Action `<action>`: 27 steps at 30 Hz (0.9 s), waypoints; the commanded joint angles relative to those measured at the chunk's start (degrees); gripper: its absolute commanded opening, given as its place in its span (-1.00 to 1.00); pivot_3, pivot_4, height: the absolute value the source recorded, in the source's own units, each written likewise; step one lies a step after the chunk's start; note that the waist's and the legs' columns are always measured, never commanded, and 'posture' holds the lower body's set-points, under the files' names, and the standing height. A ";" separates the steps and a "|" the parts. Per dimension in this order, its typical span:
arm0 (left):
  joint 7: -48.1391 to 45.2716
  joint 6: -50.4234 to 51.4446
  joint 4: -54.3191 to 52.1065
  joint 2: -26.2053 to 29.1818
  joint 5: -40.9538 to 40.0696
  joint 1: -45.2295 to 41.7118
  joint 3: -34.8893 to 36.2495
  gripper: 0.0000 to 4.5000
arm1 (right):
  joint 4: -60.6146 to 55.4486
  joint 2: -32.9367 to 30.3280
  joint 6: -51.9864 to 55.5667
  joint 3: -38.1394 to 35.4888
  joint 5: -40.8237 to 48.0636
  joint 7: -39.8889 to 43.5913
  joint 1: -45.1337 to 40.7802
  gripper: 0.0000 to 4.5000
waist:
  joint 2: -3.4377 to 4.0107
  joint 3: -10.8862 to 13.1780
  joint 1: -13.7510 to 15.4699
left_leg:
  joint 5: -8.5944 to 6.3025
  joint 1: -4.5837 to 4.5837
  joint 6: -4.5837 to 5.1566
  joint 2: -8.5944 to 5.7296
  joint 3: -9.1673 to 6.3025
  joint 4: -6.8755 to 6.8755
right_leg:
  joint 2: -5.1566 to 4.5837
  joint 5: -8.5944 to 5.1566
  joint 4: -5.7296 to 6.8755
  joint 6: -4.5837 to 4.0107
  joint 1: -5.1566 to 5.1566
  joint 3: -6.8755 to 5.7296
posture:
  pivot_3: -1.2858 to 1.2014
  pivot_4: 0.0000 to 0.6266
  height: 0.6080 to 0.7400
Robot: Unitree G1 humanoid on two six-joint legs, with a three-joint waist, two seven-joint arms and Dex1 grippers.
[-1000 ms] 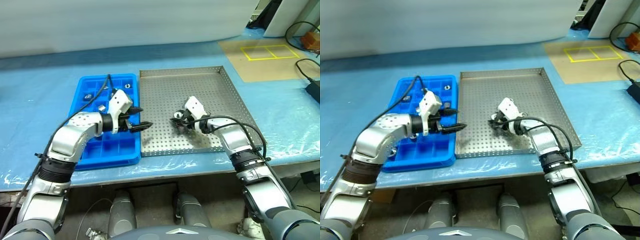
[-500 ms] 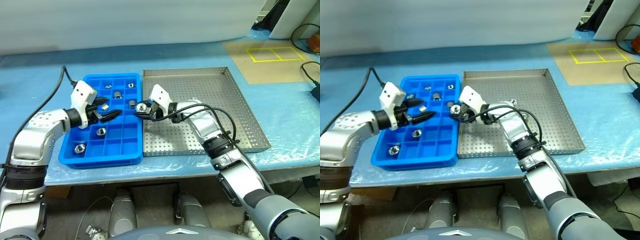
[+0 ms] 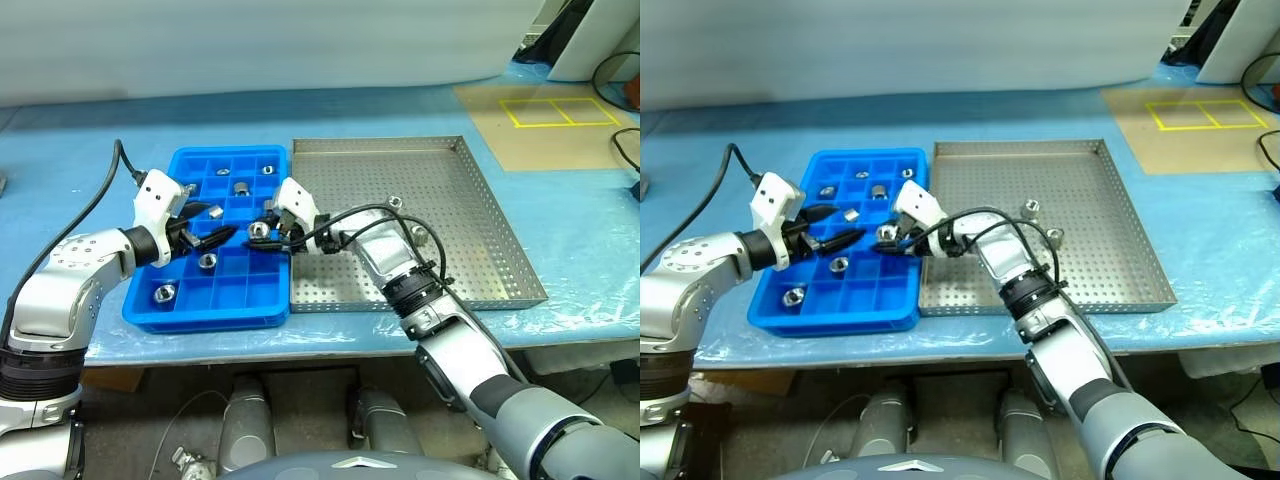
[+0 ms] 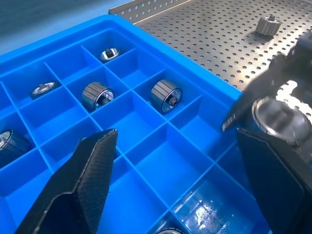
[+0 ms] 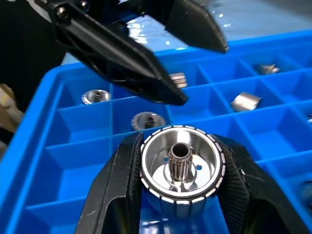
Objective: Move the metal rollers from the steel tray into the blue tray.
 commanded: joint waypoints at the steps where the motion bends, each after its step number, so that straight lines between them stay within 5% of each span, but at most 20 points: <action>1: 0.34 -0.15 -1.67 0.53 -0.56 -1.01 0.70 0.81 | -2.86 0.22 2.79 -1.60 3.11 1.66 0.17 -0.26 | 0.00 0.00 0.08 | 0.00 0.00 0.00 0.00 0.00 0.00 | 0.00 0.00 0.00 0.00 0.00 0.00 | 0.13 -0.52 1.00; 8: 0.18 -0.33 -1.20 0.03 -0.45 -1.34 -0.33 0.81 | -3.05 -0.64 1.49 -1.12 2.35 1.33 1.16 -0.26 | 0.00 0.00 0.14 | 0.02 0.01 -0.03 0.00 -0.02 -0.01 | 0.00 0.00 0.01 0.00 0.00 -0.01 | 0.12 -0.52 1.00; 9: 0.20 -0.43 -1.01 -0.05 -0.36 -1.48 -0.52 0.81 | -3.17 -0.79 1.47 -1.05 2.31 1.35 1.28 0.07 | 0.00 0.00 0.17 | 0.02 0.01 -0.03 0.00 -0.01 -0.01 | 0.00 0.00 0.01 0.00 0.00 -0.01 | 0.11 -0.52 1.00; 12: 0.05 -0.90 -0.14 -0.44 -0.06 -2.32 -1.44 0.81 | -2.66 -1.44 1.46 -1.09 0.72 -1.33 1.09 0.50 | 0.00 0.00 0.17 | 0.03 0.01 -0.04 0.00 -0.01 -0.01 | 0.00 0.00 0.01 0.00 0.00 -0.01 | 0.10 -0.52 1.00; 20: -1.69 -3.07 2.93 -2.12 0.42 -5.11 -4.50 0.81 | -6.51 -7.12 1.73 -5.34 1.95 -4.17 1.25 0.50 | -0.01 0.00 0.48 | 0.06 0.02 -0.09 -0.03 -0.01 -0.01 | -0.01 0.00 0.03 0.00 0.02 0.00 | 0.05 -0.52 1.00; 27: -4.13 -6.19 7.60 -6.46 1.76 -9.13 -9.94 0.81 | -16.68 -21.05 8.40 -14.80 6.32 -3.00 5.31 0.50 | -0.01 -0.01 0.77 | 0.18 0.03 -0.28 -0.05 0.01 0.00 | 0.01 0.00 0.01 0.01 0.03 0.05 | -0.03 -0.52 1.00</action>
